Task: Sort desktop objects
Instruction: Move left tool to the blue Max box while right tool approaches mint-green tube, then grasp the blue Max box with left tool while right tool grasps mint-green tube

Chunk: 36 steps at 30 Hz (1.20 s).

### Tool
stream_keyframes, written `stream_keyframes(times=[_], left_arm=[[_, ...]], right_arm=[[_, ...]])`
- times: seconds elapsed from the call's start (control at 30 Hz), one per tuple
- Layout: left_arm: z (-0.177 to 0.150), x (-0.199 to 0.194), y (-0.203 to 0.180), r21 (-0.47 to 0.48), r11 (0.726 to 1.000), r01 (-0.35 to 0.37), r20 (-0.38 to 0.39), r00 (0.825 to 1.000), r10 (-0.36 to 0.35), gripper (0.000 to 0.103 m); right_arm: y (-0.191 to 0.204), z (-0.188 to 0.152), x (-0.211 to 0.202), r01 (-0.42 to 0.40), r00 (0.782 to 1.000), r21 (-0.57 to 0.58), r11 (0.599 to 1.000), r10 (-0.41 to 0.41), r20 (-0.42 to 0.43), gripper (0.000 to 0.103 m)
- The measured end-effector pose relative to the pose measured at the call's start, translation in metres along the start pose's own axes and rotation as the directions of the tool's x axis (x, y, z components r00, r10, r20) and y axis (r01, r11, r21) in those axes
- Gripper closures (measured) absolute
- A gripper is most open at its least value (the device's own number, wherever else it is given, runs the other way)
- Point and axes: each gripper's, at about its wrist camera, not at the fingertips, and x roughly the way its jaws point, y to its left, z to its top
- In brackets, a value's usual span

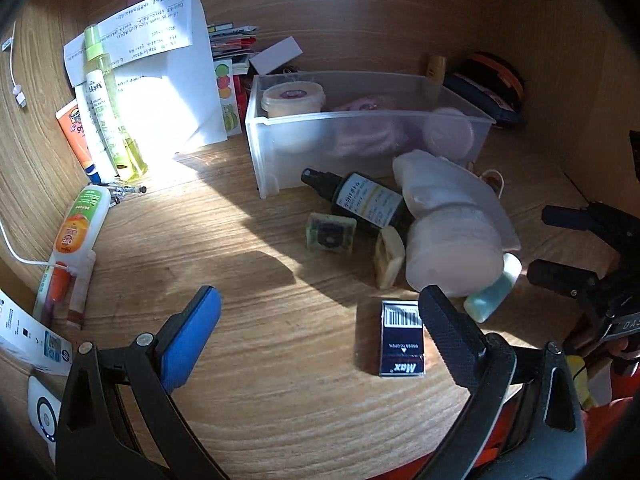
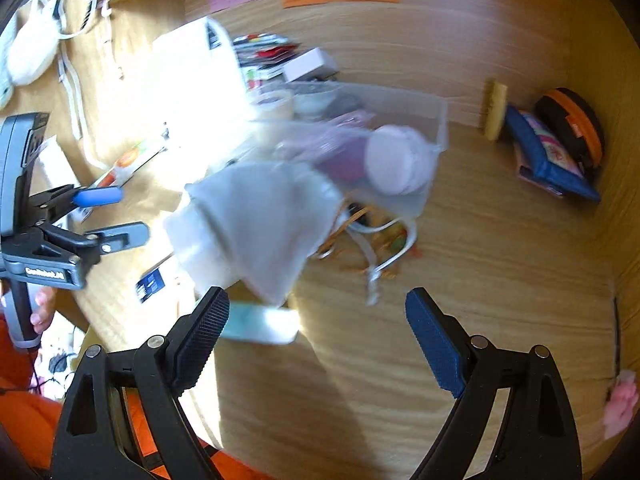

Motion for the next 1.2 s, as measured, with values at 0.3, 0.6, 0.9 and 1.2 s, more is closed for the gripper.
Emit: stream_keyframes(times=[0.3,0.6,0.9,1.2], left_arm=[[-0.012,-0.008,-0.017,0.033,0.999,0.012,0.039,0.999,-0.013,0.012],[-0.021,0.01,-0.025,0.049,0.997,0.064,-0.037,0.997,-0.063,0.042],[-0.024,0.012,-0.03,0.065,0.995,0.072,-0.013,0.997,-0.071,0.064],[-0.021,0.014,-0.027,0.059,0.995,0.081,-0.008,0.997,-0.081,0.077]], right_arm=[[0.028,-0.014,0.015,-0.068,0.997,-0.036,0.997,0.067,-0.044,0.015],[0.036,-0.013,0.026,-0.103,0.994,-0.039,0.994,0.101,-0.046,0.017],[0.045,-0.014,0.028,-0.037,0.999,-0.076,0.996,0.036,-0.019,0.023],[0.038,-0.016,0.026,-0.007,1.0,-0.073,0.997,0.006,-0.013,0.032]])
